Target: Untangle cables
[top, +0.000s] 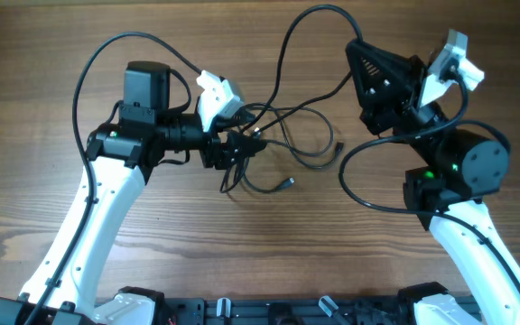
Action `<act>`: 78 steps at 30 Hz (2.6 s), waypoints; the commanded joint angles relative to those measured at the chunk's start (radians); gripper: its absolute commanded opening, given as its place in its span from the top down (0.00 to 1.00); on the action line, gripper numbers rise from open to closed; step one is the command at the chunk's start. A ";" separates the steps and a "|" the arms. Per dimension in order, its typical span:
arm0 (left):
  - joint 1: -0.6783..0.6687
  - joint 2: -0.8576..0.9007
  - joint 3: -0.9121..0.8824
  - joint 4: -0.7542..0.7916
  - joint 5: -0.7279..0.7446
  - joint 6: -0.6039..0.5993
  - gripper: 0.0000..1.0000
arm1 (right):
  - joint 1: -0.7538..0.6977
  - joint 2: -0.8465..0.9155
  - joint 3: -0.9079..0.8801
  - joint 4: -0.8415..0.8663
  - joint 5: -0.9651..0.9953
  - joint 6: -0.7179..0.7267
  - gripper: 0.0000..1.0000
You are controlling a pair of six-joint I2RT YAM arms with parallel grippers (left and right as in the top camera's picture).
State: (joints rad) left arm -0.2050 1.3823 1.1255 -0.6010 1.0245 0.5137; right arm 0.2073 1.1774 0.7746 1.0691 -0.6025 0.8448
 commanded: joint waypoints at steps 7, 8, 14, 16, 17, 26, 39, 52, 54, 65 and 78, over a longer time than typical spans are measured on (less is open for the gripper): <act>-0.001 0.006 0.004 -0.024 -0.008 0.038 0.38 | -0.006 -0.016 0.010 0.046 -0.004 0.075 0.96; -0.001 0.006 0.004 -0.027 -0.010 0.038 0.38 | -0.006 -0.016 0.010 0.051 -0.004 0.075 0.96; -0.001 0.006 0.004 -0.093 -0.026 0.085 0.46 | -0.006 -0.016 0.010 0.095 0.003 0.106 0.96; -0.001 0.006 0.004 -0.102 -0.054 0.085 0.53 | -0.006 -0.016 0.010 0.094 0.003 0.107 0.96; -0.001 0.006 0.004 -0.109 -0.076 0.085 0.59 | -0.006 -0.016 0.010 0.094 0.003 0.109 0.96; -0.001 0.006 0.004 -0.123 -0.117 0.085 0.96 | -0.006 -0.016 0.010 0.089 0.002 0.108 0.96; 0.005 0.003 0.004 -0.070 -0.117 0.080 0.96 | -0.006 -0.016 0.010 -0.193 0.000 -0.053 0.95; 0.227 -0.143 0.008 -0.027 -0.117 -0.241 0.96 | -0.006 -0.016 0.010 -0.266 0.026 -0.062 0.96; 0.257 -0.195 0.008 -0.047 -0.117 -0.241 0.96 | -0.006 -0.016 0.010 -0.264 0.019 -0.006 0.96; 0.279 -0.320 0.008 0.064 -0.117 -0.250 0.96 | -0.006 -0.016 0.010 0.040 0.020 -0.093 0.96; 0.120 -0.188 0.008 0.275 -0.118 -0.269 0.96 | -0.049 -0.016 0.010 -0.182 0.381 -0.932 0.96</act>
State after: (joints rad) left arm -0.0181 1.1446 1.1255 -0.3664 0.9016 0.2546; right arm 0.1871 1.1728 0.7750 0.9401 -0.3931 0.1856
